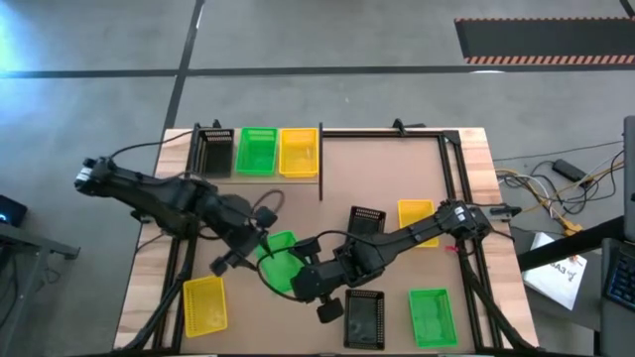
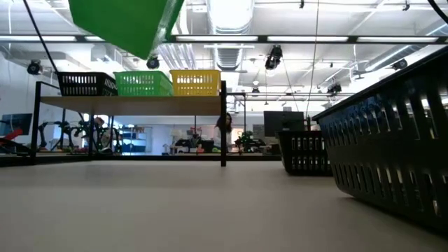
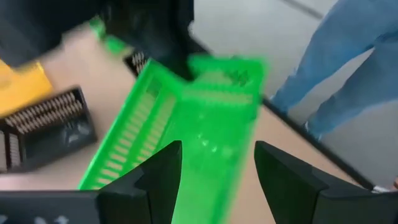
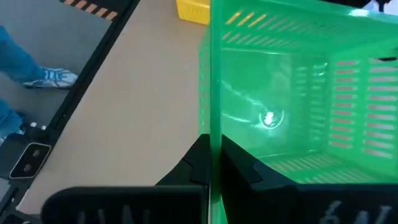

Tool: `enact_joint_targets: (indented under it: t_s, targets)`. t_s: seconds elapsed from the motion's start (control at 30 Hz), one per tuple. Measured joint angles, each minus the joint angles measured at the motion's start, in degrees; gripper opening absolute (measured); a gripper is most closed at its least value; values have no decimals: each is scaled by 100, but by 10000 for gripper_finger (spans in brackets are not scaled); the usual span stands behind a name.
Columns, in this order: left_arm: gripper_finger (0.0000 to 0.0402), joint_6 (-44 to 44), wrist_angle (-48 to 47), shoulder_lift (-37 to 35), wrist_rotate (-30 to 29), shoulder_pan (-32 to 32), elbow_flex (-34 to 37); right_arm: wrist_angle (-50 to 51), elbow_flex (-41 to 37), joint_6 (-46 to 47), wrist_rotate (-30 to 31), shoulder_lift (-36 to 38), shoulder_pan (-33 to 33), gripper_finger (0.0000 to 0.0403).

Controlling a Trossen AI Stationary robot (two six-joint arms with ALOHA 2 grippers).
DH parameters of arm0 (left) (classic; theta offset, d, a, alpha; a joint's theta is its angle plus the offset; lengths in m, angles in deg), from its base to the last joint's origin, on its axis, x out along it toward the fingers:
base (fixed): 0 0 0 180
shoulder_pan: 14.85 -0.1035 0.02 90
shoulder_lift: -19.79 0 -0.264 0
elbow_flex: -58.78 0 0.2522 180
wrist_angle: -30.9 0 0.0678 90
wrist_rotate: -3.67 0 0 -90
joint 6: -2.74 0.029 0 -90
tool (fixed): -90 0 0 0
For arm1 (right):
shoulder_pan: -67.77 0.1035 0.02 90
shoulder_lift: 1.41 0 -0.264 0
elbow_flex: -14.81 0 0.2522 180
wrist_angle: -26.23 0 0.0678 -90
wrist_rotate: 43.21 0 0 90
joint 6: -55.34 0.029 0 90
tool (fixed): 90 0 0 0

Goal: Stack baskets on shelf by color
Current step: Stack the top green bin on top of the other green bin on the shelf

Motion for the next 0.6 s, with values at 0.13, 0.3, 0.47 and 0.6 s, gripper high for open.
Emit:
enact_joint_targets:
  t_s: [0.13, 0.3, 0.47, 0.6]
  targets:
    - [185, -6, -56, 428, 18, 2, 4, 3, 0, 7, -2, 0, -9, 8]
    - [146, -17, -108, 640, 515, 2, -22, -4, -7, 5, 4, 0, -15, 8]
    - [72, -18, -300, 635, 551, 2, -24, -5, -15, 2, 18, 0, -34, 8]
    - [13, -19, -457, 658, 752, 2, -31, -25, -15, -4, 20, 0, -72, 8]
